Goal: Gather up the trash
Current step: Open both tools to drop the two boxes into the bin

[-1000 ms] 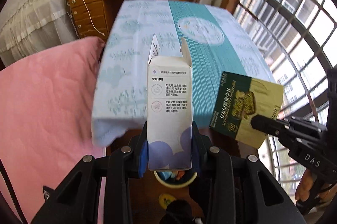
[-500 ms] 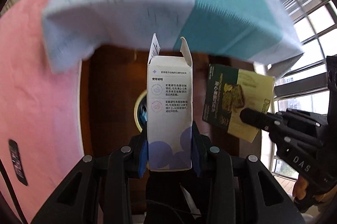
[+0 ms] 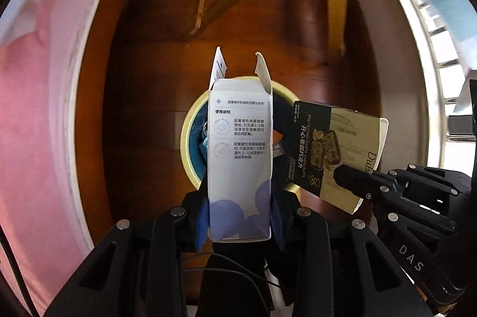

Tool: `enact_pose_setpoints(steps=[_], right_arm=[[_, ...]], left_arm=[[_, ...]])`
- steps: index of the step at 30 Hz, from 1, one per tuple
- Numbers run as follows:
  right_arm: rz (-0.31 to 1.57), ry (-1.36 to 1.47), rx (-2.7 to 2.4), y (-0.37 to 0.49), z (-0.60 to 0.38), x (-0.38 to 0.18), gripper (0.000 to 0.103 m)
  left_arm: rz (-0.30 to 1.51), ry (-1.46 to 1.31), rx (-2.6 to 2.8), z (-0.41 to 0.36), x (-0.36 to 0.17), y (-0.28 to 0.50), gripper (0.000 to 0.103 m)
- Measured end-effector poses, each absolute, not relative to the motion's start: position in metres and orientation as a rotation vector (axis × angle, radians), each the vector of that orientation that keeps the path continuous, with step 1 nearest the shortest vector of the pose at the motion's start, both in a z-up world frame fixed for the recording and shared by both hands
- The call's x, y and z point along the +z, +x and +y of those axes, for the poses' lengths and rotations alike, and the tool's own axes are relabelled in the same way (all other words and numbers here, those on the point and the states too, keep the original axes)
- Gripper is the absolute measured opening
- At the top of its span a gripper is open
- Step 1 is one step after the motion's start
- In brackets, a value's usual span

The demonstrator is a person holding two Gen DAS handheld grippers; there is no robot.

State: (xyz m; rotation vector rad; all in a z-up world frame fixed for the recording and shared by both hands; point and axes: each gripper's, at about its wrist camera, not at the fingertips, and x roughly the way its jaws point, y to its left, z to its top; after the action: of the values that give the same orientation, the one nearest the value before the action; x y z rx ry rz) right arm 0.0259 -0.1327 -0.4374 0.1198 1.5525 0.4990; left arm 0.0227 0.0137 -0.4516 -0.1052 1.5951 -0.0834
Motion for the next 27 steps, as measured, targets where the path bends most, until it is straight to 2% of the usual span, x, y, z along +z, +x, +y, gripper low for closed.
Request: enact_pose_setpoints(steps=[4,5,6,8,10,11,12,19,27], right_arm=[[1.587,0.143,0.494,0.036,-0.134,-0.472,0.002],[1.590,0.147,0.492,0.039,-0.133,-0.476,0.002],[1.594,0.147,0.487,0.041,-0.134,-0.482,0.002],[1.598,0.150,0.483,0.044,-0.136,-0.490,0.005],[1.590,0.163,0.474,0.048,-0.139,-0.496,0.020],[1.585,0.168,0.473,0.048,-0.140,-0.497,0.037],[1.574,0.169,0.462,0.049,-0.141,-0.497,0.041],[1.529,0.162,0.403,0.049,-0.153,-0.484,0.042],[1.484,0.166,0.372,0.046,-0.157,-0.443,0.042]], left_arm=[[1.618,-0.097,-0.051,0.017,-0.488,0.031,0.036],[1.622,-0.109,-0.048,0.020,-0.495,0.031,0.046],[1.622,-0.119,-0.045,0.021,-0.500,0.031,0.066],[1.608,-0.123,-0.038,0.025,-0.507,0.033,0.086],[1.597,-0.106,-0.027,0.024,-0.511,0.033,0.088],[1.589,-0.090,-0.014,0.024,-0.512,0.033,0.088],[1.583,-0.083,-0.004,0.023,-0.513,0.033,0.089],[1.533,-0.092,0.046,0.027,-0.497,0.032,0.089],[1.491,-0.101,0.024,0.018,-0.445,0.036,0.089]])
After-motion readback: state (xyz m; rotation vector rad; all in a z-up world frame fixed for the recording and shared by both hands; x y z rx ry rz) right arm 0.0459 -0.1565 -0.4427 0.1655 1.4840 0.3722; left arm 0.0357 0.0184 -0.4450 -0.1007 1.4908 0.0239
